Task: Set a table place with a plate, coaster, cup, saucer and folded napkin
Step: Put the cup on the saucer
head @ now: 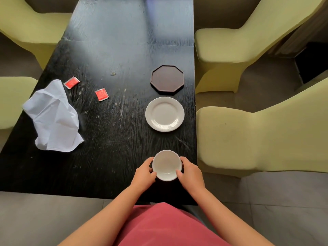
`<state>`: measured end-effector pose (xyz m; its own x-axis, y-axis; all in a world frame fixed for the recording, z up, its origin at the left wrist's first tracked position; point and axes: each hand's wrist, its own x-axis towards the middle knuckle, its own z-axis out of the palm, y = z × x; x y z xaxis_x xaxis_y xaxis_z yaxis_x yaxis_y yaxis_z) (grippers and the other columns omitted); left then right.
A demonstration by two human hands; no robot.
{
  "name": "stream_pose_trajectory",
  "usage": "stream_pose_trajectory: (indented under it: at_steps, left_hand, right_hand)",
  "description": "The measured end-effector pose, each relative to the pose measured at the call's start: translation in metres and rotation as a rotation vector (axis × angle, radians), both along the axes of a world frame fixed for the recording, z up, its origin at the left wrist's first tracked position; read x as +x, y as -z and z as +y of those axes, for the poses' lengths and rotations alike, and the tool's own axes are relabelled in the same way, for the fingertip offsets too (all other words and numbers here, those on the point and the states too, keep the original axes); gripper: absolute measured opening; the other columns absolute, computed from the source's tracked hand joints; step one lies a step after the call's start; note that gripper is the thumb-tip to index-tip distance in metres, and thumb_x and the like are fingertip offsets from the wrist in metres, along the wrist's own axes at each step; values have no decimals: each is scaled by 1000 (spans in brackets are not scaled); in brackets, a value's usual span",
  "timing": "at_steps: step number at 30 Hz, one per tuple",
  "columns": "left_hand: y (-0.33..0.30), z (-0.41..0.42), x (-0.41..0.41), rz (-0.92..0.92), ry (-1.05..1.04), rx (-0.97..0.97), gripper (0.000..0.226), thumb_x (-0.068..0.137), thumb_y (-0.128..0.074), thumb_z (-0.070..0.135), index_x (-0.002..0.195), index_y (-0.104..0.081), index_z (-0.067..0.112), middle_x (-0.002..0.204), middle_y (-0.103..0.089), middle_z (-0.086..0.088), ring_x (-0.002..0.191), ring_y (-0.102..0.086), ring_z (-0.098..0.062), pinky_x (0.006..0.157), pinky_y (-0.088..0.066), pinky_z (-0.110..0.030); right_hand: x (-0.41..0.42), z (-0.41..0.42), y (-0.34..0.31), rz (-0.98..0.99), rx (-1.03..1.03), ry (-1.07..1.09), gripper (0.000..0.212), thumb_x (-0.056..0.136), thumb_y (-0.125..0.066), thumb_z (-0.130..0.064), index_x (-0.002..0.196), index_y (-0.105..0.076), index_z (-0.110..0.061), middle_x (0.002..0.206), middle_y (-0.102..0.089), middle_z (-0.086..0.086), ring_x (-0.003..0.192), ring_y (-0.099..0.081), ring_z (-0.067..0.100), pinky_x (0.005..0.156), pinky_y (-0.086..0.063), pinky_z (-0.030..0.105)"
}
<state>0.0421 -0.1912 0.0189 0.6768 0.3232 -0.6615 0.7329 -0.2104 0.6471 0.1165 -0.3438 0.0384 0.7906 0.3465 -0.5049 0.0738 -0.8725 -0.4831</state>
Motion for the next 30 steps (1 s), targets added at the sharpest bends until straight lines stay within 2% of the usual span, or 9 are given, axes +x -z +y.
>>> stream_pose_trajectory:
  at_steps: [4, 7, 10, 12, 15, 19, 23, 25, 30]
  left_hand:
    - [-6, 3, 0, -3, -106, 8, 53, 76, -56, 6, 122, -54, 32, 83, -71, 1, 77, -66, -15, 80, -56, -40]
    - [-11, 7, 0, -46, -266, -2, 39, 77, -59, 7, 113, -64, 20, 90, -73, -1, 91, -67, -17, 86, -54, -40]
    - [-22, 11, 5, -124, -460, -250, 27, 80, -62, 8, 102, -71, 21, 96, -73, 3, 97, -65, -11, 78, -53, -28]
    - [-30, 15, 12, -163, -495, -418, 35, 83, -63, 9, 113, -64, 26, 105, -69, 4, 103, -61, -8, 82, -52, -31]
    - [-39, 20, 22, -164, -457, -539, 55, 82, -62, 4, 123, -51, 39, 103, -67, -2, 105, -61, -15, 81, -54, -38]
    - [-46, 37, 31, -200, -416, -484, 56, 80, -57, -1, 109, -57, 46, 93, -72, -6, 96, -67, -21, 73, -56, -34]
    - [-53, 59, 40, -221, -381, -446, 63, 79, -47, -7, 122, -56, 38, 95, -72, -8, 93, -67, -22, 80, -56, -37]
    - [-58, 69, 46, -228, -331, -461, 65, 79, -47, -9, 128, -53, 34, 102, -69, -12, 97, -65, -24, 86, -55, -40]
    - [-71, 95, 71, -245, -189, -474, 60, 82, -50, -8, 129, -50, 29, 107, -67, -14, 101, -65, -23, 83, -56, -34]
  right_hand:
    - [3, 4, -4, 62, 58, 162, 30, 83, -55, -14, 111, -57, -22, 90, -68, -1, 84, -62, 21, 70, -48, 31]
    - [6, 11, -10, 85, 116, 261, 30, 77, -59, -15, 106, -60, -22, 75, -62, -8, 74, -58, 15, 66, -41, 27]
    - [11, 18, -17, 93, 190, 383, 42, 75, -62, -17, 117, -59, -23, 79, -68, -4, 80, -61, 16, 70, -42, 26]
    - [14, 24, -20, 117, 246, 467, 49, 76, -63, -17, 124, -56, -23, 83, -70, -1, 86, -62, 18, 72, -41, 27]
    - [14, 34, -25, 134, 327, 582, 44, 77, -62, -16, 120, -59, -22, 76, -65, -5, 78, -60, 14, 68, -40, 25]
    - [9, 48, -32, 87, 391, 574, 41, 77, -65, -17, 117, -59, -24, 74, -64, -10, 75, -59, 9, 63, -40, 23]
    - [16, 61, -40, 9, 467, 520, 27, 82, -64, -20, 109, -61, -20, 101, -62, 3, 78, -62, 9, 69, -51, 26]
    - [27, 66, -43, 86, 553, 515, 38, 86, -59, -15, 122, -54, -23, 104, -60, 2, 78, -62, 7, 74, -58, 35]
    - [50, 74, -46, 166, 634, 475, 53, 86, -54, -9, 134, -46, -31, 92, -57, -10, 80, -61, 5, 54, -55, 16]
